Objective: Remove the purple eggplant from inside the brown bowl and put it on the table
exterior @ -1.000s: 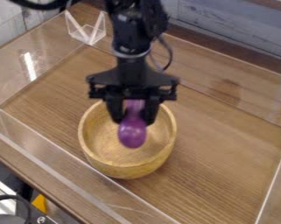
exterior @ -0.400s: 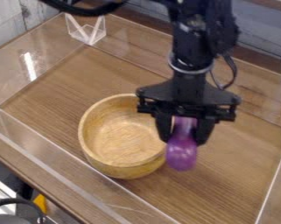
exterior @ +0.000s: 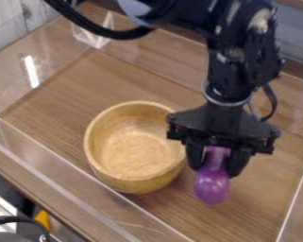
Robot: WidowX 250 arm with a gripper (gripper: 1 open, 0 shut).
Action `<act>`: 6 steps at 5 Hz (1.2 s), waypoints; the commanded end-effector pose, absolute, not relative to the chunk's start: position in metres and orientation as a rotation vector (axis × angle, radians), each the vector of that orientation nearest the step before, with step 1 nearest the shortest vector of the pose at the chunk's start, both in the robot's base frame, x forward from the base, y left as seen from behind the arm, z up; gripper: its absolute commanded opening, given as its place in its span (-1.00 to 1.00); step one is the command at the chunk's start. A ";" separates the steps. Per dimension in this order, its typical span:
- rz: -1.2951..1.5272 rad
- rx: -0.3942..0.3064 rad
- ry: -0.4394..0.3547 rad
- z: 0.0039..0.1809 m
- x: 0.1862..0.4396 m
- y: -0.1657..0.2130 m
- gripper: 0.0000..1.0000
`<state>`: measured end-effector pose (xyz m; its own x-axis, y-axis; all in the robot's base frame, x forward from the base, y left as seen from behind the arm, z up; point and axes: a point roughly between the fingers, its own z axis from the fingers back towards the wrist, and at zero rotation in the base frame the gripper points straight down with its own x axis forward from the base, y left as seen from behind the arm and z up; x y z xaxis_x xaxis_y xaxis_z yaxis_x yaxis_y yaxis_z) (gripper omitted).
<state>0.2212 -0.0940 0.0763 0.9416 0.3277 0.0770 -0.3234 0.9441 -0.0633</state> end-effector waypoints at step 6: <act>0.312 -0.122 -0.110 0.048 0.234 -0.100 -1.00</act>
<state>0.2294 -0.1006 0.0420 0.9509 0.3013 0.0705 -0.2919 0.9491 -0.1185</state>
